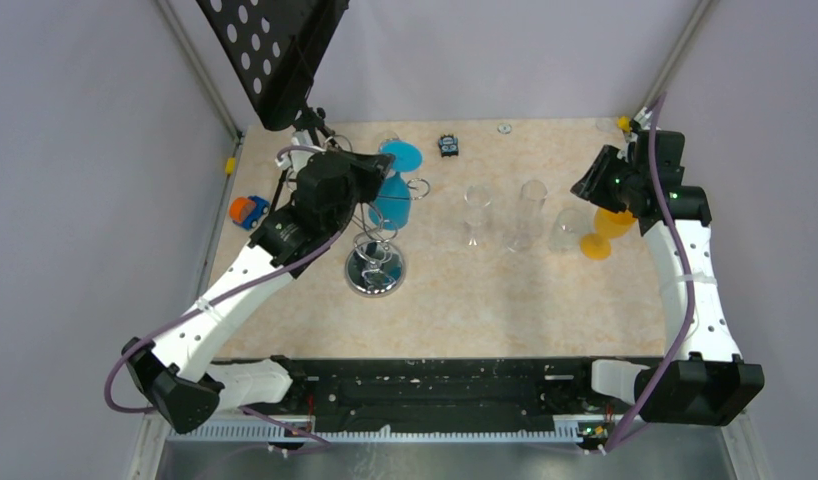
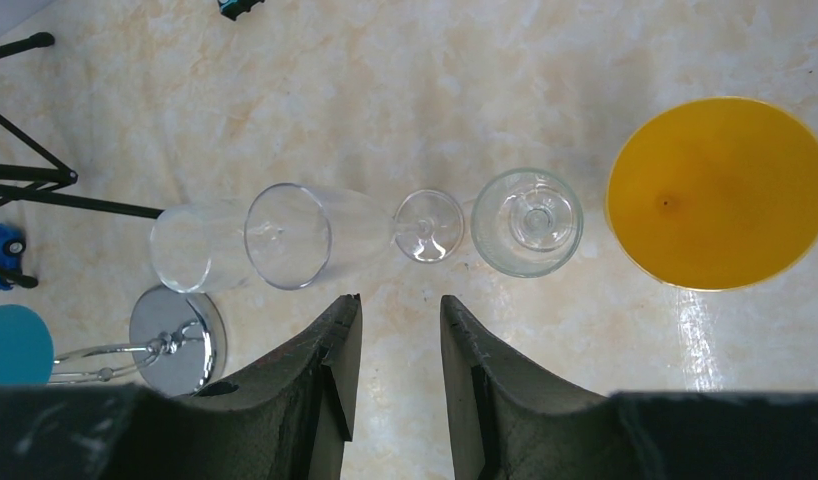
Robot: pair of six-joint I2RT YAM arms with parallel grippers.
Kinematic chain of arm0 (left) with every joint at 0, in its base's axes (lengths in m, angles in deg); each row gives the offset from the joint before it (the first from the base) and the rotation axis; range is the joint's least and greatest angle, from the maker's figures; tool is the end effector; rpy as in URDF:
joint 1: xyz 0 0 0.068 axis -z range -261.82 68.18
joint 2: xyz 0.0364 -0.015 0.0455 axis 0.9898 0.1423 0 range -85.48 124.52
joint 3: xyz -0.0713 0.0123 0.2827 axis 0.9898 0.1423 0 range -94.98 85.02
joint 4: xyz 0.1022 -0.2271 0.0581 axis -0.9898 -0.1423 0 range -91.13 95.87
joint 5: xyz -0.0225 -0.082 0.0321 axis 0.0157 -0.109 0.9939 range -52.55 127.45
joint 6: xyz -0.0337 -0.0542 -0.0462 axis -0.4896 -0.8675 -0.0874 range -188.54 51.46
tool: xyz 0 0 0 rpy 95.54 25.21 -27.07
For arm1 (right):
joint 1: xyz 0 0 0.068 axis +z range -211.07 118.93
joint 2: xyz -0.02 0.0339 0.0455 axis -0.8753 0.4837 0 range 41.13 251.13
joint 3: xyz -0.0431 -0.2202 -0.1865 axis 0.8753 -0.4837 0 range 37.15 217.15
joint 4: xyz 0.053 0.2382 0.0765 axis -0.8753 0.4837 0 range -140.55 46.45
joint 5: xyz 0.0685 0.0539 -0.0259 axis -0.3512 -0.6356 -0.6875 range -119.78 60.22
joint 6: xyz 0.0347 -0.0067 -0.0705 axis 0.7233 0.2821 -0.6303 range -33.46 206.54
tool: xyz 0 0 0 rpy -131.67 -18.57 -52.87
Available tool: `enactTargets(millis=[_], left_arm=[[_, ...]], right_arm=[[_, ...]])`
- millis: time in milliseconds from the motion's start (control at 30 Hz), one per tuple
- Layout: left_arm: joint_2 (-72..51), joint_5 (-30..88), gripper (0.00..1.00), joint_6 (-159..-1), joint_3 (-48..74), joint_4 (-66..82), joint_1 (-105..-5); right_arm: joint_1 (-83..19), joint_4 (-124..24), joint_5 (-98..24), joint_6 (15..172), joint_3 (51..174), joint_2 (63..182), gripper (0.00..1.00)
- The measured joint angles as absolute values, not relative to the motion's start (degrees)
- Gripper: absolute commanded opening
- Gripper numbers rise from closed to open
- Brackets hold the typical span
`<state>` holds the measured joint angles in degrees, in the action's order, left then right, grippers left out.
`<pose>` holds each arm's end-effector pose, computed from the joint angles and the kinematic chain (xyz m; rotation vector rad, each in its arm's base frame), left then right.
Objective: Take the wine glass off the wine glass rack
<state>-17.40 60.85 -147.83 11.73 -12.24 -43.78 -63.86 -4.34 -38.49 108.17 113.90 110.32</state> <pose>0.2364 -0.1509 0.4277 -0.9582 1.6600 -1.0836 0.2584 -0.0023 0.3815 0.3967 2.2242 0.3473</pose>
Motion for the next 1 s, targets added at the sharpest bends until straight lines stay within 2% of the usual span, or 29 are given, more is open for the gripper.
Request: enactTargets(millis=[133,367,633,833,1000], left_arm=[[-16.14,58.44,0.00,-146.96,10.17,-11.74,-43.54],[-13.01,51.76,0.00,-144.94,7.83,-7.72,-42.86],[-10.54,44.63,0.00,-143.35,7.31,-1.75,-42.60],[-9.51,38.20,0.00,-144.62,5.56,4.76,-42.53],[-9.49,33.77,0.00,-151.09,4.38,10.53,-42.34]], right_arm=[[-63.84,-4.36,-38.82,108.17,113.90,110.30,0.41],[-63.69,-4.73,-41.92,108.17,113.90,109.43,0.62],[-63.42,-8.47,-52.35,110.18,112.13,106.74,0.73],[-63.38,-20.68,-64.83,123.07,104.06,101.82,0.76],[-61.94,-40.18,-72.10,141.19,95.82,96.97,0.78]])
